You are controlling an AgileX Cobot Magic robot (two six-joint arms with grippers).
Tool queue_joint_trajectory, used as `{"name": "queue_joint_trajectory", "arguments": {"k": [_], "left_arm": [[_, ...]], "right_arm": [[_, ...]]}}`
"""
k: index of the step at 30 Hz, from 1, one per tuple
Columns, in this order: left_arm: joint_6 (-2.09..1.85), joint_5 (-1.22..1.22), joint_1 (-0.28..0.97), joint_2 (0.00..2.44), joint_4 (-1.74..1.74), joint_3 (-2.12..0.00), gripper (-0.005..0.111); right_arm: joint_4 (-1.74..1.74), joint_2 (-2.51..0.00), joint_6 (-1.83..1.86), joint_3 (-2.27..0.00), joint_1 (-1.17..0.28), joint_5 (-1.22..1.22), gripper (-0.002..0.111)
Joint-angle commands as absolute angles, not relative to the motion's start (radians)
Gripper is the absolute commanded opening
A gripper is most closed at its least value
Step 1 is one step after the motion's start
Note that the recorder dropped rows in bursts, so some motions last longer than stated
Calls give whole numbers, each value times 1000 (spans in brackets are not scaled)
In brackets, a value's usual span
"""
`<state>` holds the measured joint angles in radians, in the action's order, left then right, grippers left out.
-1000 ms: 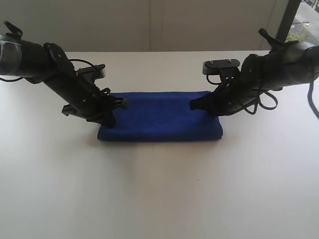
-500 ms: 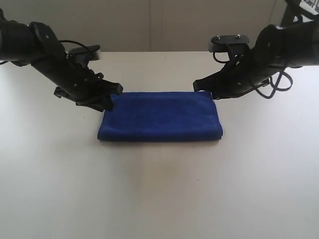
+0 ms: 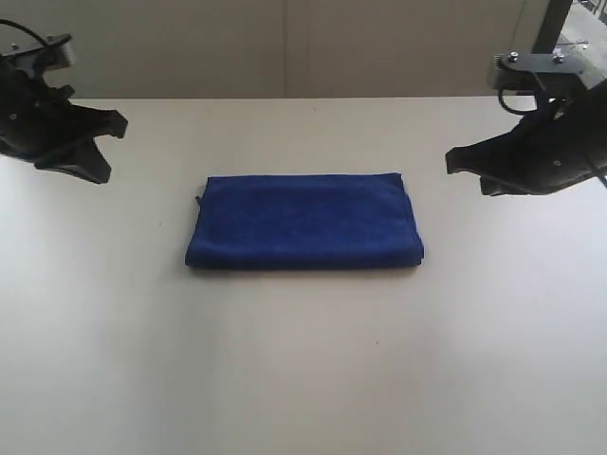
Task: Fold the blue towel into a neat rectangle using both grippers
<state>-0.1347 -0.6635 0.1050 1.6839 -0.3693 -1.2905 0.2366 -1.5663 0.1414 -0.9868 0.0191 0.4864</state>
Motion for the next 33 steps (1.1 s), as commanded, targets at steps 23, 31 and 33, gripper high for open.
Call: {"name": "queue_joint_trajectory", "arguments": {"k": [23, 31, 33], "left_arm": [[-157, -439, 69, 659, -345, -623, 0], [-164, -343, 69, 417, -347, -482, 0], [-165, -319, 69, 402, -345, -456, 0]], "right_arm": [[235, -551, 154, -489, 70, 358, 0], [229, -183, 127, -341, 70, 316, 0], [222, -161, 127, -334, 70, 316, 0]]}}
